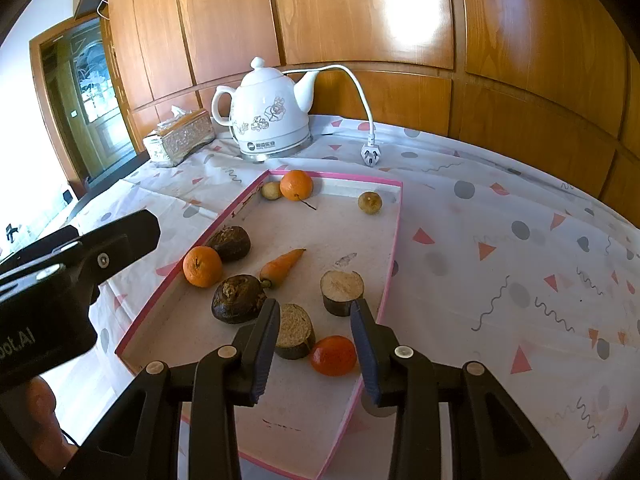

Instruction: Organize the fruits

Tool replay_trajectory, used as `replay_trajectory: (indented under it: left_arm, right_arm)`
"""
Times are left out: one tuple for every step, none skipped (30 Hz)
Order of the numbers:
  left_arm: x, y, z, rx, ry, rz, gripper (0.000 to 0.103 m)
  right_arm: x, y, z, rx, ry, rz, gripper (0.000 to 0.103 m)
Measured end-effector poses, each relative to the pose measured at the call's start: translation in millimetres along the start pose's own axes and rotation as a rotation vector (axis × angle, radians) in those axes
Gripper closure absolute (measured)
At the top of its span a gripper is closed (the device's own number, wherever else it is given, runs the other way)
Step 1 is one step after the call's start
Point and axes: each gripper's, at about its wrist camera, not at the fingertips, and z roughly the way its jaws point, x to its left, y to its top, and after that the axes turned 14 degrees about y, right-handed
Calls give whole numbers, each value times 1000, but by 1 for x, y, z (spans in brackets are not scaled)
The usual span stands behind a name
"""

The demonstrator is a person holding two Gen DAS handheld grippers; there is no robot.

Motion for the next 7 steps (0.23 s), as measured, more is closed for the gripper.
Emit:
replay_trajectory:
  left_arm:
    - [0, 0, 0, -3, -2, -4, 0]
    - [1, -1, 0, -5, -4, -7, 1]
    - [1, -1, 0, -5, -6, -5, 1]
    - [1, -1, 0, -5, -8, -1, 1]
    - [0, -1, 0, -6, -8, 0, 1]
    - [1, 0, 0, -6, -10, -2, 1]
    - [1, 0, 0, -2, -15, -5, 1]
  right_arm:
    - [0, 0, 0, 1, 0, -1, 66]
    - [0, 0, 0, 2, 0, -3, 66]
    - [0, -1, 0, 3, -1, -3, 66]
    - [-1, -1, 0, 3, 0, -3, 66]
    - [-1, -1, 0, 1, 1, -1, 66]
    - [-3, -1, -1, -1, 1, 2, 66]
    - [-4, -2, -3, -4, 1, 4, 66]
